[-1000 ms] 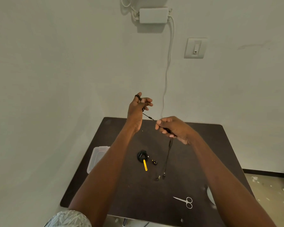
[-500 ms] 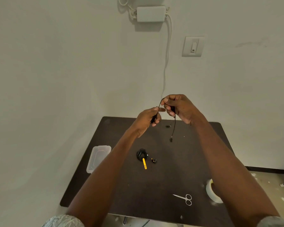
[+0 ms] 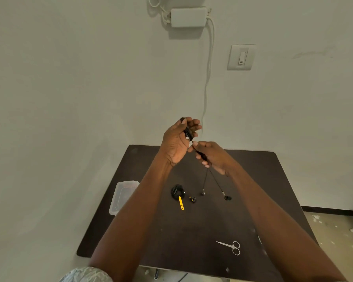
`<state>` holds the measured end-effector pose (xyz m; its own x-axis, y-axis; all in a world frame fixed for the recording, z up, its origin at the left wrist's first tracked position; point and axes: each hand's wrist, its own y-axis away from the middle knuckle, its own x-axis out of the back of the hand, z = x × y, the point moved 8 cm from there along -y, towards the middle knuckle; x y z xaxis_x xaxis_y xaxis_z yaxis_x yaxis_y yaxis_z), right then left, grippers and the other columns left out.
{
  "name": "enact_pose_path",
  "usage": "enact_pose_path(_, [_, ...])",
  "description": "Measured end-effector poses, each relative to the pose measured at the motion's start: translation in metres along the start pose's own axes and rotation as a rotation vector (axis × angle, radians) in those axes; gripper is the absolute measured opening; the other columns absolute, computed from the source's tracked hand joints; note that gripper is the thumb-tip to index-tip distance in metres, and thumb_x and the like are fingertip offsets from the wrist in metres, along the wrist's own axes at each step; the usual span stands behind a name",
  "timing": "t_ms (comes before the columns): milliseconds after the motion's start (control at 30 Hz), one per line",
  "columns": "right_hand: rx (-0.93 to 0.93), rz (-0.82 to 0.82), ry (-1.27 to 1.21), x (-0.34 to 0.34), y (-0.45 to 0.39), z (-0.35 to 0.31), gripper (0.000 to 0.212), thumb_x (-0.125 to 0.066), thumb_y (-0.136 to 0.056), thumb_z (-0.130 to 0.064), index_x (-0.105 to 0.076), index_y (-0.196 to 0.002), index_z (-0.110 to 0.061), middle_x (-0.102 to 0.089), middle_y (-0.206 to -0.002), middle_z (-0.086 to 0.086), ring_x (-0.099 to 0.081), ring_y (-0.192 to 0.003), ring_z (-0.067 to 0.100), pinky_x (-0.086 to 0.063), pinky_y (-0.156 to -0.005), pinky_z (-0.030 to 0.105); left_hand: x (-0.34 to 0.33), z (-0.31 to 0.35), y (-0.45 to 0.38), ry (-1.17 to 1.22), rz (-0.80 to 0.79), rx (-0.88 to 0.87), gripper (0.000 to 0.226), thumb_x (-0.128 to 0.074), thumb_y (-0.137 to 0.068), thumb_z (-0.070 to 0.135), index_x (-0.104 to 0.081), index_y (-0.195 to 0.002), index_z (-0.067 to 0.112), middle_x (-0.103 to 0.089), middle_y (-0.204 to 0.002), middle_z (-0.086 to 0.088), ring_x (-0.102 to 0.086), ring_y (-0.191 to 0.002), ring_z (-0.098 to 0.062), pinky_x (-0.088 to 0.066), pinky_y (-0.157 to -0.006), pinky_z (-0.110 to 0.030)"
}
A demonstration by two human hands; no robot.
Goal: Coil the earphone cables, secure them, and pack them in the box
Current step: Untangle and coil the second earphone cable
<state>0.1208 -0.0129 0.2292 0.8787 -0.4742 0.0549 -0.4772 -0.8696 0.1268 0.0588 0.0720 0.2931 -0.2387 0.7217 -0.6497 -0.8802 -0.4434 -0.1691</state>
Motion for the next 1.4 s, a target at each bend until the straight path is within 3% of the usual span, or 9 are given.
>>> enact_pose_path(100, [-0.038, -0.092, 0.038, -0.015, 0.007, 0.009, 0.036, -0.051, -0.100, -0.036, -0.066, -0.099, -0.004, -0.049, -0.062, -0.001, -0.035, -0.048, 0.010, -0.027, -0.042, 0.020, 0.023, 0.006, -0.008, 0.053, 0.137, -0.112, 0.018, -0.038, -0.101, 0.005, -0.057, -0.102, 0.003, -0.071, -0.098, -0.014, -0.067, -0.099, -0.026, -0.049, -0.099, -0.036])
enact_pose_path(200, [-0.048, -0.162, 0.030, -0.023, 0.017, 0.006, 0.029, -0.050, -0.101, -0.030, -0.062, -0.095, -0.005, -0.045, -0.062, 0.000, -0.032, -0.048, 0.011, -0.025, -0.041, 0.021, 0.044, 0.011, -0.012, -0.122, 0.244, -0.152, 0.016, -0.044, -0.100, 0.003, -0.059, -0.106, 0.003, -0.072, -0.099, -0.013, -0.067, -0.103, -0.026, -0.044, -0.106, -0.036])
enact_pose_path(367, [0.021, -0.211, -0.006, -0.023, 0.026, -0.033, 0.022, -0.052, -0.100, -0.020, -0.062, -0.091, -0.003, -0.045, -0.061, 0.005, -0.037, -0.045, 0.015, -0.030, -0.042, 0.024, 0.052, 0.004, -0.002, -0.596, 0.221, -0.092, 0.021, -0.049, -0.097, 0.005, -0.061, -0.115, 0.005, -0.072, -0.105, -0.009, -0.067, -0.102, -0.020, -0.050, -0.094, -0.032])
enact_pose_path(500, [0.091, -0.177, 0.009, -0.010, 0.025, -0.063, 0.020, -0.056, -0.098, -0.022, -0.065, -0.088, -0.007, -0.045, -0.063, 0.005, -0.037, -0.045, 0.015, -0.028, -0.048, 0.027, 0.050, -0.005, 0.003, -0.757, 0.163, 0.009, 0.023, -0.046, -0.099, 0.010, -0.060, -0.119, 0.006, -0.071, -0.089, 0.004, -0.064, -0.077, -0.005, -0.046, -0.073, -0.028])
enact_pose_path(700, [0.170, -0.028, 0.147, 0.011, 0.012, -0.085, 0.023, -0.053, -0.100, -0.018, -0.066, -0.097, 0.000, -0.049, -0.065, 0.003, -0.036, -0.050, 0.014, -0.030, -0.050, 0.026, 0.032, -0.016, 0.012, -0.583, 0.004, 0.161, 0.029, -0.037, -0.104, 0.015, -0.062, -0.111, 0.003, -0.060, -0.071, -0.008, -0.048, -0.059, -0.017, -0.035, -0.059, -0.028])
enact_pose_path(933, [0.247, 0.143, 0.251, 0.026, 0.002, -0.087, 0.016, -0.054, -0.098, -0.019, -0.068, -0.099, -0.012, -0.050, -0.066, 0.002, -0.039, -0.053, 0.012, -0.036, -0.054, 0.025, 0.017, -0.017, 0.024, -0.551, -0.130, 0.270, 0.042, -0.037, -0.104, 0.030, -0.065, -0.093, 0.002, -0.046, -0.062, -0.007, -0.037, -0.053, -0.015, -0.032, -0.050, -0.025])
enact_pose_path(1067, [0.245, 0.136, 0.199, 0.019, 0.001, -0.070, 0.013, -0.057, -0.098, -0.019, -0.066, -0.104, -0.013, -0.051, -0.065, 0.004, -0.039, -0.051, 0.011, -0.035, -0.053, 0.026, 0.012, -0.018, 0.026, -0.353, -0.190, 0.300, 0.033, -0.040, -0.100, 0.030, -0.058, -0.082, 0.008, -0.040, -0.057, -0.001, -0.031, -0.046, -0.011, -0.021, -0.050, -0.028])
enact_pose_path(1233, [0.229, 0.109, 0.122, 0.003, 0.006, -0.050, 0.018, -0.060, -0.096, -0.017, -0.072, -0.107, -0.008, -0.051, -0.065, 0.006, -0.040, -0.054, 0.011, -0.034, -0.052, 0.022, 0.007, -0.015, 0.026, -0.051, -0.208, 0.287, 0.031, -0.037, -0.100, 0.025, -0.051, -0.076, 0.011, -0.036, -0.052, 0.003, -0.027, -0.041, -0.008, -0.022, -0.044, -0.024])
enact_pose_path(1400, [0.181, 0.044, -0.059, -0.007, 0.012, -0.043, 0.021, -0.064, -0.089, -0.028, -0.072, -0.088, -0.009, -0.055, -0.074, 0.010, -0.046, -0.064, 0.016, -0.034, -0.055, 0.026, 0.008, -0.014, 0.026, 0.090, -0.194, 0.266, 0.031, -0.036, -0.098, 0.022, -0.050, -0.072, 0.013, -0.036, -0.049, 0.005, -0.029, -0.037, -0.006, -0.024, -0.042, -0.023])
